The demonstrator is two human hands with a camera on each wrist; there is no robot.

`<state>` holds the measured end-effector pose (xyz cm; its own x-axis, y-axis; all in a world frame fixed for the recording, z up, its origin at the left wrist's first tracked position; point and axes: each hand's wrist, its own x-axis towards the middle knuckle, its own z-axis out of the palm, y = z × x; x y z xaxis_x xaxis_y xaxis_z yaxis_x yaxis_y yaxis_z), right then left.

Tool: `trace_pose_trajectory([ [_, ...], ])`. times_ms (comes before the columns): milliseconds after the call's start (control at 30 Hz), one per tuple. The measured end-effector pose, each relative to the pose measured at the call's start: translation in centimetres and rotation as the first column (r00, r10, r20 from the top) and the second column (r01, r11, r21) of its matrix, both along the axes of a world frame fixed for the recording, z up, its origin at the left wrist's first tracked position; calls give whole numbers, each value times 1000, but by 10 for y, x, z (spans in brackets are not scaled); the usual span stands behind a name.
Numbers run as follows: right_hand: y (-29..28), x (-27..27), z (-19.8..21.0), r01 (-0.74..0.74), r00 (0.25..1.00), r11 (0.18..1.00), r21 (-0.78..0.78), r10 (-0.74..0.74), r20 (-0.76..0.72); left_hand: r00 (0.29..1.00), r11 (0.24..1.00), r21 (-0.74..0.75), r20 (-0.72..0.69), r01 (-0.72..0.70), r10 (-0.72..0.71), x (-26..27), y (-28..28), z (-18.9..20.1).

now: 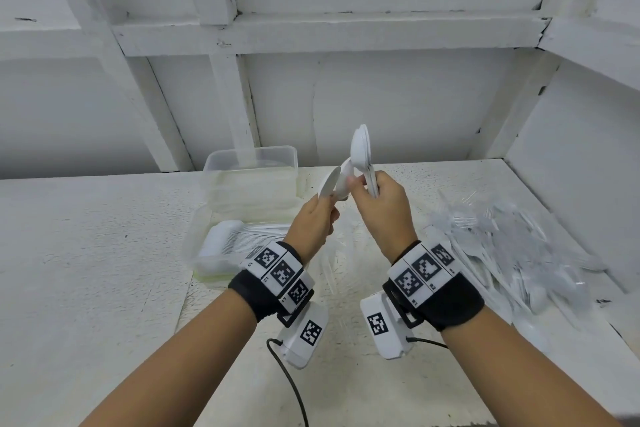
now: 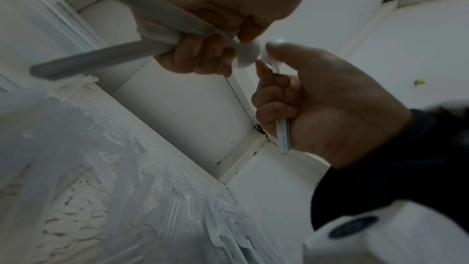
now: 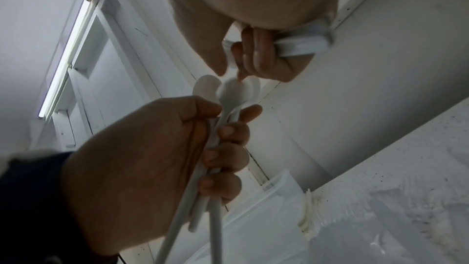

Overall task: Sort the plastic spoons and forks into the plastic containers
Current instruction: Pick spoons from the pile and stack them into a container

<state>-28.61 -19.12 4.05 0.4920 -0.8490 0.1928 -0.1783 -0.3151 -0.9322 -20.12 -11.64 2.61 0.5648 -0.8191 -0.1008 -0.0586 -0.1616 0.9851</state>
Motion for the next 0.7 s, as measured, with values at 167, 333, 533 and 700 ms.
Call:
trace_pose_trajectory([
  [167, 0, 0, -3, 3, 998, 999, 35, -1, -55, 997, 998, -54, 80, -12, 16, -3, 1, -4],
  [333, -6, 1, -8, 3, 996, 997, 77, 4, -91, 980, 998, -62, 192, -33, 44, 0, 2, -9],
  [533, -9, 1, -6, -5, 998, 989, 147, 14, -64, 965, 993, -79, 240, -88, 105, 2, -1, -13],
  [700, -8, 0, -8, -34, 999, 976, 215, 32, 9, 974, 991, -92, 200, -94, 110, 4, 0, -15],
])
